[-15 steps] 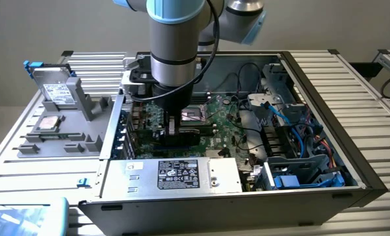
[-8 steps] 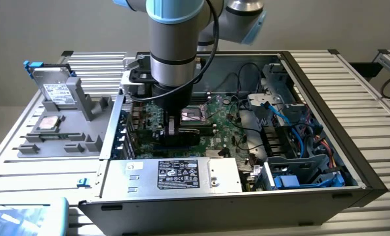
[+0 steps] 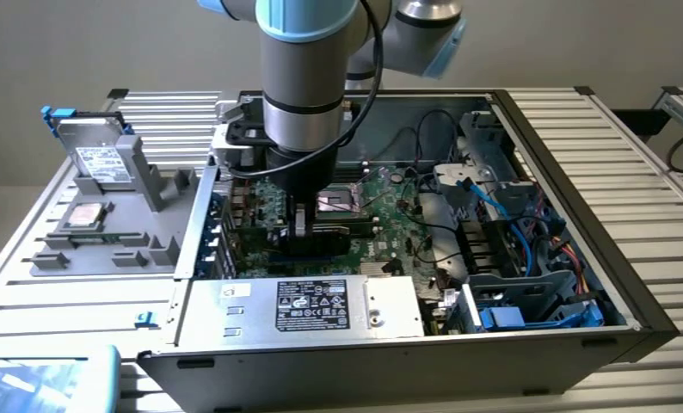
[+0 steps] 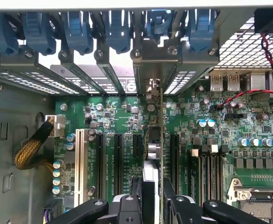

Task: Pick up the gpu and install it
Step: 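Insert the gpu into the slot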

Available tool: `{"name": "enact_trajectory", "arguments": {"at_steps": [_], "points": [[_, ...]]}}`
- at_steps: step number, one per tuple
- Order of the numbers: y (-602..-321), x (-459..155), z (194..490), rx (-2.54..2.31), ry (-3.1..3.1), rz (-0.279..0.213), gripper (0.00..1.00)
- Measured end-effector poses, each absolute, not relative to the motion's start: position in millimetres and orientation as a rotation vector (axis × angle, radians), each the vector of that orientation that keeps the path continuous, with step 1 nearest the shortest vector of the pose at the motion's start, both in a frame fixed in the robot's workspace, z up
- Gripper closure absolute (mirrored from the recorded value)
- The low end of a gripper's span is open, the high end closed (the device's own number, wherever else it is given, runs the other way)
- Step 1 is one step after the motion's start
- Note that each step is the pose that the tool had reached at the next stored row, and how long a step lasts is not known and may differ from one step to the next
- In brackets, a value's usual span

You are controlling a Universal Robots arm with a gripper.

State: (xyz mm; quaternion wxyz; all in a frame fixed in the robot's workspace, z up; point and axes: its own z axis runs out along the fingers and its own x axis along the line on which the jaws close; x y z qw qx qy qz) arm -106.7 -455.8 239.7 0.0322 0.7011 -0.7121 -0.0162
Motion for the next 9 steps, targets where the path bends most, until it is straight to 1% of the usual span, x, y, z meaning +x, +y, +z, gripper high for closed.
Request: {"name": "enact_trajectory", "arguments": {"at_steps": [9], "points": [[-455.8, -106.6, 238.4, 2.159, -2.193, -0.05, 0.72]]}}
